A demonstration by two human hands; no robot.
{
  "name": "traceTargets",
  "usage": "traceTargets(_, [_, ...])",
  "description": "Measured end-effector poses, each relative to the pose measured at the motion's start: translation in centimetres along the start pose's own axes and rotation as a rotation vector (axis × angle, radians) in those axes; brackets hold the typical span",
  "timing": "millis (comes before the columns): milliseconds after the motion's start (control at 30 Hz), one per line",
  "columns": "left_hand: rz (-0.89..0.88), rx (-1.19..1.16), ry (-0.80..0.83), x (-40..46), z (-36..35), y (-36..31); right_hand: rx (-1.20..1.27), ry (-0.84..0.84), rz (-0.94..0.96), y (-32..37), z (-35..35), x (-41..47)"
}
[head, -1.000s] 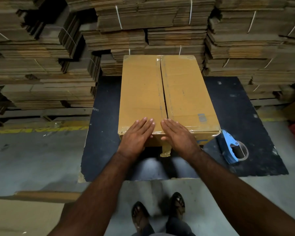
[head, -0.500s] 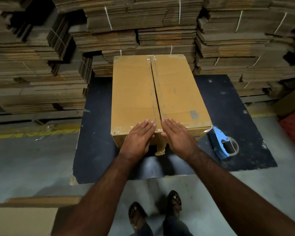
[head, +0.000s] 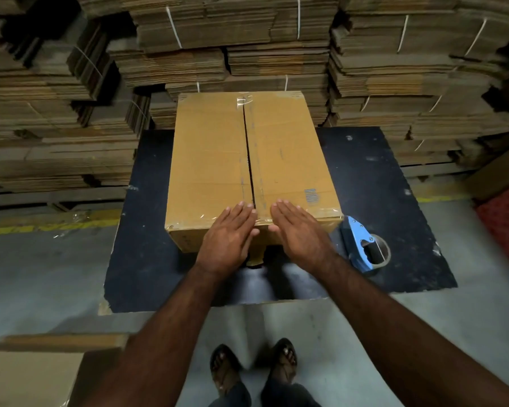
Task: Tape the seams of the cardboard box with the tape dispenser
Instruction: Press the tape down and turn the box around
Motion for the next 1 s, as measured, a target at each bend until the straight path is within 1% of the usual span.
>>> traceTargets(100, [0.015,-0.048,0.008,1.2,-1.0,-1.7,-0.031,-0.039,0.08,-0.7,-0.5,0.0])
traceTargets(267, [-0.037,-0.004,0.016,1.3,-2.1,-1.5,-0.038,-0.148,0.124,-2.7,-2.3,-0.2])
traceTargets(400, [-0.005,0.005,0.076,0.9,-2.3,-1.0,0.024,-0.126,0.153,-3.0,-1.8,-0.5])
traceTargets(533, [0.091,-0.05,-0.061,2.3,-2.5,-2.9,0.054,-0.14,0.087,-4.3,-0.8,-0.1])
traceTargets(600, [0.053,0.002,-0.084,2.7,-3.6,-3.5,0.02,-0.15,0.075,-4.7,-1.6,-0.6])
traceTargets(767, [-0.027,0.026,0.013,2.1,-4.5,-2.2,0.037,-0.092,0.154,-5.4,-2.5,-0.6])
traceTargets(833, [-0.006,0.005,0.004,2.1,-4.1,-2.6,0.059,-0.07,0.173,-5.7,-1.9,-0.9])
traceTargets(933, [0.064,-0.034,-0.043,3.0,-3.7,-3.7,0.053,-0.115,0.129,-6.8,-0.9,-0.8])
traceTargets(1000, [0.035,-0.008,-0.034,3.2,-4.3,-4.1,0.03,-0.143,0.114,-7.2,-0.8,-0.9])
Point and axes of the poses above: each hand's wrist, its own x-axis towards the middle knuckle, its own z-axis out of the back of the hand, y = z × x, the point moved 4 cm from there along x, towards the middle knuckle, and after that the axes turned 5 degrees about -x, right-handed, at the moved point
